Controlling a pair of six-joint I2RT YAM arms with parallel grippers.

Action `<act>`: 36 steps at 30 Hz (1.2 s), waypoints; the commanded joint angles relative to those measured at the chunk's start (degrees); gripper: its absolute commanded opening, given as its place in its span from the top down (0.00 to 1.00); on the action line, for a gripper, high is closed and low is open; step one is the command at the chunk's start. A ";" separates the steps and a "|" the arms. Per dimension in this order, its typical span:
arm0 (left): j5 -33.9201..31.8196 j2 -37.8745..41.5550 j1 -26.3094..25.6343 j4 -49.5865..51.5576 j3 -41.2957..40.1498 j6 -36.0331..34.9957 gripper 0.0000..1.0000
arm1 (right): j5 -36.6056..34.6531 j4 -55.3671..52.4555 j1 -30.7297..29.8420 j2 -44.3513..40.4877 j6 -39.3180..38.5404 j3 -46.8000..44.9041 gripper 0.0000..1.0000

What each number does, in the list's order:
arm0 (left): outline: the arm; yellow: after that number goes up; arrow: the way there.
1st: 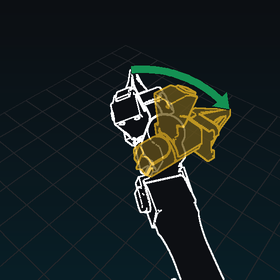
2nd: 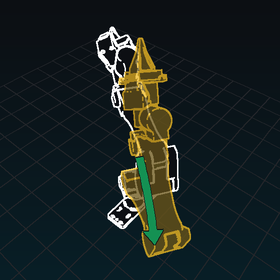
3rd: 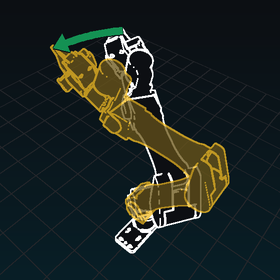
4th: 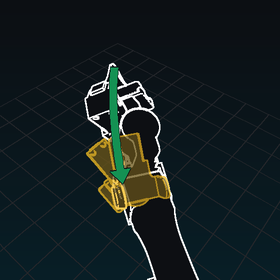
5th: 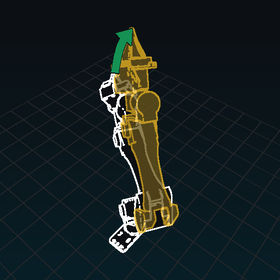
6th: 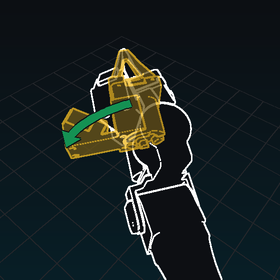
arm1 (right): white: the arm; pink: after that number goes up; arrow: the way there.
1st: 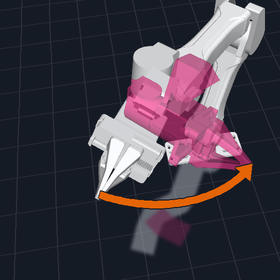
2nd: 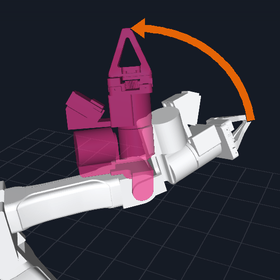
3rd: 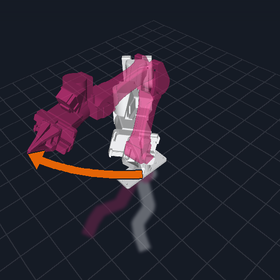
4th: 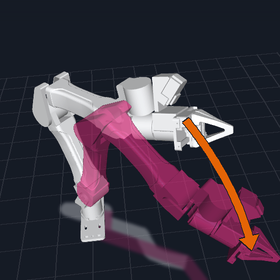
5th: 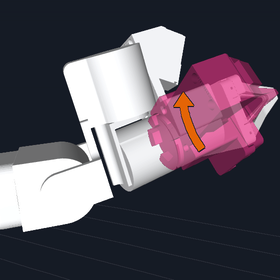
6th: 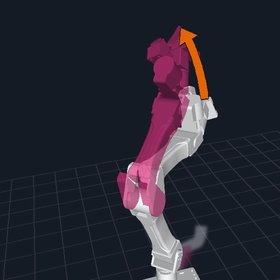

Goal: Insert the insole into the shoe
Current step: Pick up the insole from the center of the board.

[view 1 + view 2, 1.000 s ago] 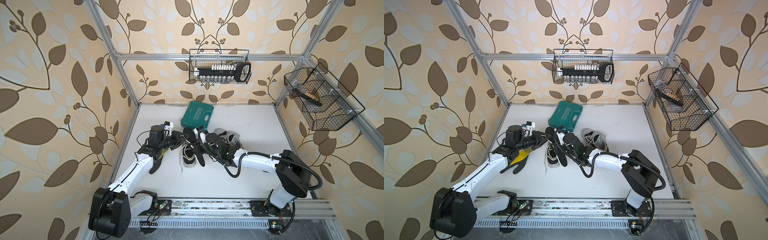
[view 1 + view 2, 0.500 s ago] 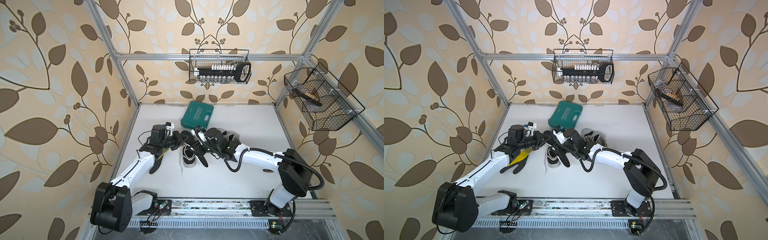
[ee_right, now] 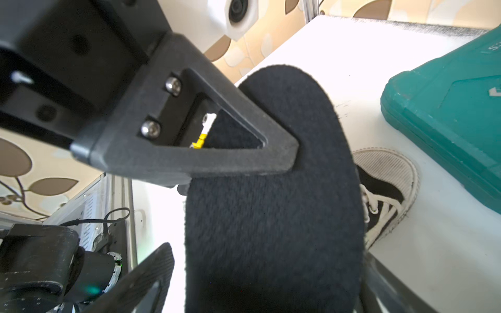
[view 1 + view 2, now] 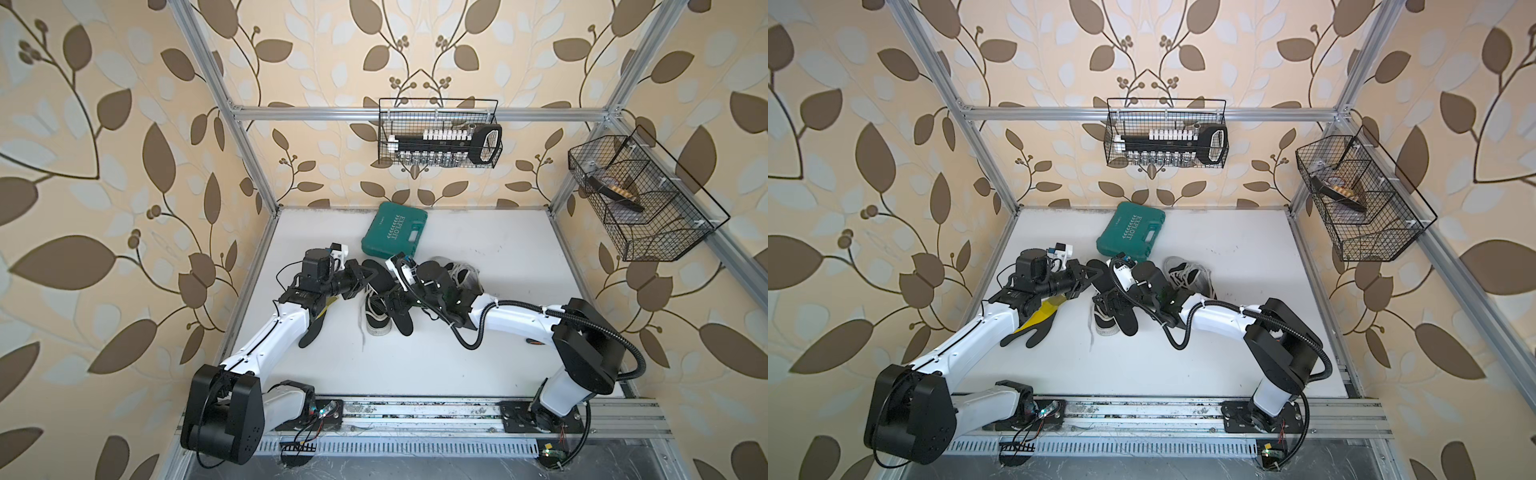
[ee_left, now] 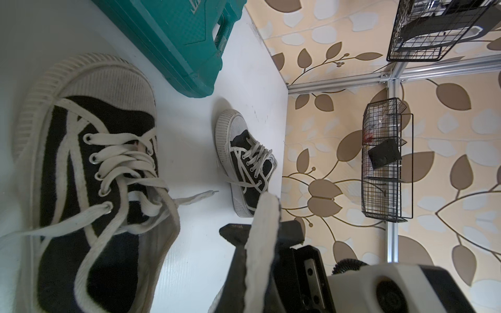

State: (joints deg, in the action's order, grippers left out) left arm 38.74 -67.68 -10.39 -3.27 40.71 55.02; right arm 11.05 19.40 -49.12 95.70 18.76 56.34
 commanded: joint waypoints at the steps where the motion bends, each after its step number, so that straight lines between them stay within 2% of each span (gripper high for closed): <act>1: 0.01 0.44 0.37 -2.82 -0.10 1.05 1.00 | -2.13 9.22 -0.32 -0.41 1.99 -2.00 0.06; 12: 0.41 1.01 0.37 -3.50 -0.86 1.76 1.00 | -2.01 14.54 -0.35 3.29 4.13 -1.10 0.14; 22: 0.77 1.06 0.57 -3.75 -1.04 1.93 1.00 | -3.84 11.71 -0.31 3.26 2.06 -1.56 0.12; 25: 0.90 1.23 0.72 -3.69 -1.23 2.12 1.00 | -3.91 11.80 -0.23 3.32 1.65 -1.31 0.21; 28: 1.07 1.48 0.87 -3.11 -1.31 2.02 1.00 | -2.67 11.72 0.39 3.11 1.41 -0.95 0.42; 30: 1.16 1.50 0.95 -3.06 -1.40 2.31 1.00 | -2.14 11.34 0.69 2.85 0.98 -0.77 0.51; 36: 0.99 1.94 1.27 -3.24 -1.87 2.72 1.00 | -0.19 8.67 0.87 2.08 -0.48 -0.59 0.54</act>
State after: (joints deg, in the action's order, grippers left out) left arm 38.39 -67.66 -9.65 -4.43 39.00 57.43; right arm 9.93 30.44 -48.93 98.37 19.64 55.02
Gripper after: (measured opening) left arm 0.055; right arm 0.457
